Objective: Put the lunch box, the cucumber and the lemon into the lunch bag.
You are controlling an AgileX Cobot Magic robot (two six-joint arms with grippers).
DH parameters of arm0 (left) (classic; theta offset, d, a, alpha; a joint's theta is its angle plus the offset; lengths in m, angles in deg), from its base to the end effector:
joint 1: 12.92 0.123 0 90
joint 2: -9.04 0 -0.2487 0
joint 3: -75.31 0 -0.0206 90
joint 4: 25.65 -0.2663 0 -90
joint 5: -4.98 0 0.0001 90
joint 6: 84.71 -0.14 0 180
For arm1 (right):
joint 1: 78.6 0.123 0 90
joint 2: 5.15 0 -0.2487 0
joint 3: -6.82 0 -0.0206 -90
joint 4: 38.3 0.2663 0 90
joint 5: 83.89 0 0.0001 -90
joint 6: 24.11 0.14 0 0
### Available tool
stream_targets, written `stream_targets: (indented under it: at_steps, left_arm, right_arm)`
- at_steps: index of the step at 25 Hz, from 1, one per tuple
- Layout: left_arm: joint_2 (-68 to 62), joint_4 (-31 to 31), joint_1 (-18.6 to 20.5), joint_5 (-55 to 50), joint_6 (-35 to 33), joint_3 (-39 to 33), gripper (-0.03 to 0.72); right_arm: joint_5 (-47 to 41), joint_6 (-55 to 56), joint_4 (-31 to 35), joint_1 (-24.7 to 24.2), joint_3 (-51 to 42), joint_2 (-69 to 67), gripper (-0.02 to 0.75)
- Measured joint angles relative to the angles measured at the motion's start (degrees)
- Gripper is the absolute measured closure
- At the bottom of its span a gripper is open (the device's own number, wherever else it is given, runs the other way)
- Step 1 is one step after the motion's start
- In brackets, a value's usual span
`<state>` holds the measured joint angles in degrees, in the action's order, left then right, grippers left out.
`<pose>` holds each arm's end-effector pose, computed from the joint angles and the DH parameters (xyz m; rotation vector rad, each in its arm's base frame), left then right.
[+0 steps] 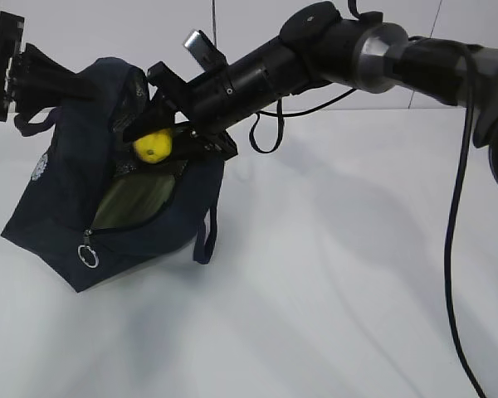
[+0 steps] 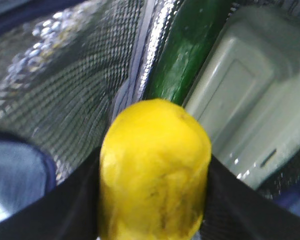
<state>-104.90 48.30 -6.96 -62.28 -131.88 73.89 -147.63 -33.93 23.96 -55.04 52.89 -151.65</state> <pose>0.3947 -0.0836 0.1995 0.1421 2.2950 -1.3746 0.4352 0.3110 0.1636 -0.2655 2.6024 1.5189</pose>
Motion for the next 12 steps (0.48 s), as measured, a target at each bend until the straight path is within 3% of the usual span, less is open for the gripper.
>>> stream_targets:
  at_steps: [8,12]
  left_arm:
    - [0.0,0.0,-2.1,0.3,-0.5,0.0,0.697]
    - [0.0,0.0,-2.1,0.3,-0.6,0.0,0.697]
  right_arm:
    - [2.4,0.0,0.2,0.2,0.0,0.0,0.233]
    - [2.6,-0.1,0.2,0.2,0.0,0.0,0.218]
